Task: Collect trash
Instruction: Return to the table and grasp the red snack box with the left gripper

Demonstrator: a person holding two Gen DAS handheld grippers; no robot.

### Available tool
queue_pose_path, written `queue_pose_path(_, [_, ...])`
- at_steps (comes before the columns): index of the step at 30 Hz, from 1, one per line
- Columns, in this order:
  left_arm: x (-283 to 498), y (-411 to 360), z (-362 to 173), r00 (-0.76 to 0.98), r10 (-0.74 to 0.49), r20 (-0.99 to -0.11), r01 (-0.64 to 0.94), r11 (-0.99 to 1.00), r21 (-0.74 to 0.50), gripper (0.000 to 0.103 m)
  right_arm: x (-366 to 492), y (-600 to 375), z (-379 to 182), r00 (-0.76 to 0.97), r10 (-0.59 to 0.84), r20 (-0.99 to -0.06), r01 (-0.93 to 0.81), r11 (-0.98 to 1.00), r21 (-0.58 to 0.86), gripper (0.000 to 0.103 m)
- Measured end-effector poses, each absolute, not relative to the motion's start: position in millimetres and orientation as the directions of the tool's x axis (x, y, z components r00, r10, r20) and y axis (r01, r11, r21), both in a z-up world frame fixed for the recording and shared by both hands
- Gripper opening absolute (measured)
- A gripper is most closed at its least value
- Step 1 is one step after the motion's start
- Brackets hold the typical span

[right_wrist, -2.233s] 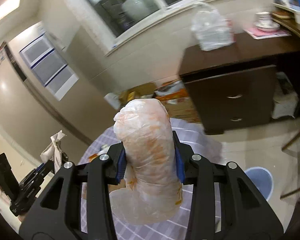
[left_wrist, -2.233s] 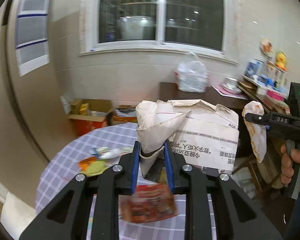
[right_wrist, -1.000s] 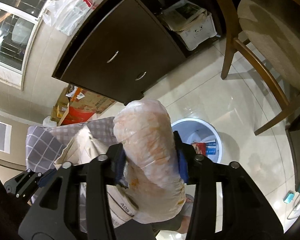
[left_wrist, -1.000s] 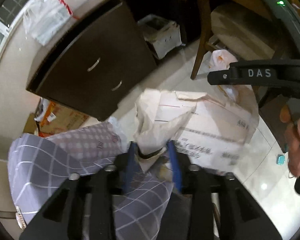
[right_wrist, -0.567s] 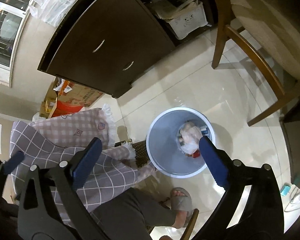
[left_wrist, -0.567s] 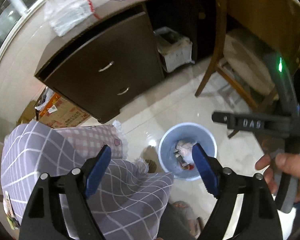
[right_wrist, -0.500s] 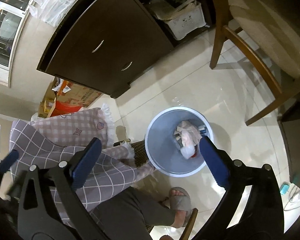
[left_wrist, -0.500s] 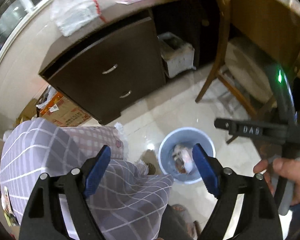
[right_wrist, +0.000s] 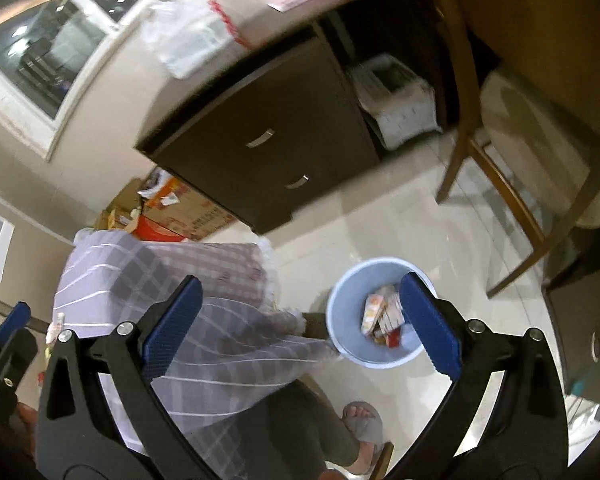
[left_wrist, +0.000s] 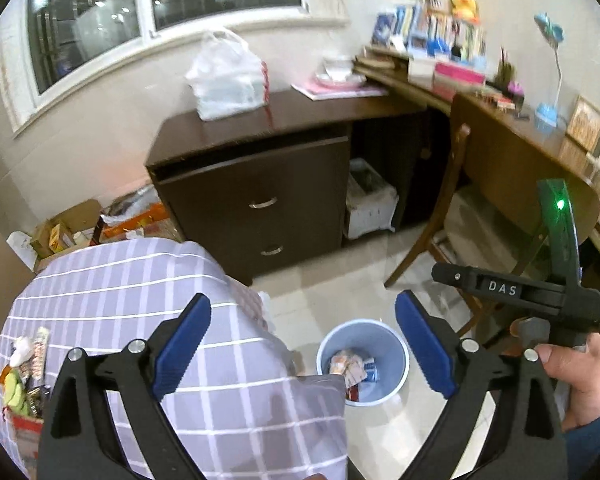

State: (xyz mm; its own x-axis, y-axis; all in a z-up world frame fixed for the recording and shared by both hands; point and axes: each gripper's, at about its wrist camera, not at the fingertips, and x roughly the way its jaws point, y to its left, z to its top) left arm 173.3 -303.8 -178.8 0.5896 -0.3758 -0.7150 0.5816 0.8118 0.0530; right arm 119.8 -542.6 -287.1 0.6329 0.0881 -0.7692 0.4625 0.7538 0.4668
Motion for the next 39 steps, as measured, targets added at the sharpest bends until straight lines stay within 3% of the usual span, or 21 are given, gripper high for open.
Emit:
queue_pose_path(10, [152.7, -212.8, -131.9, 0.683, -0.393, -0.616, 0.499, 0.866, 0.0, 0.093, 130.1, -452.0, -208.0, 0.697, 0.105, -0.709, 0.3, 0.856, 0.422, 0.097])
queue_pose_path(21, [141.0, -106.0, -108.6, 0.775, -0.313, -0.548, 0.344, 0.938, -0.05, 0.094, 148.3, -356.3, -167.3, 0.71, 0.174, -0.682, 0.129, 0.92, 0.369, 0.097])
queue_pose_path(30, [138.3, -23.8, -124.6, 0.8, -0.184, -0.572, 0.175, 0.982, -0.071, 0.094, 159.9, -290.8, -156.3, 0.694, 0.23, -0.683, 0.01, 0.945, 0.328, 0.097])
queue_pose_path(39, [135.2, 13.7, -166.3, 0.763, -0.111, -0.637, 0.105, 0.993, -0.047, 0.094, 167.3, -253.9, -158.8, 0.672, 0.254, -0.696, -0.044, 0.951, 0.305, 0.097])
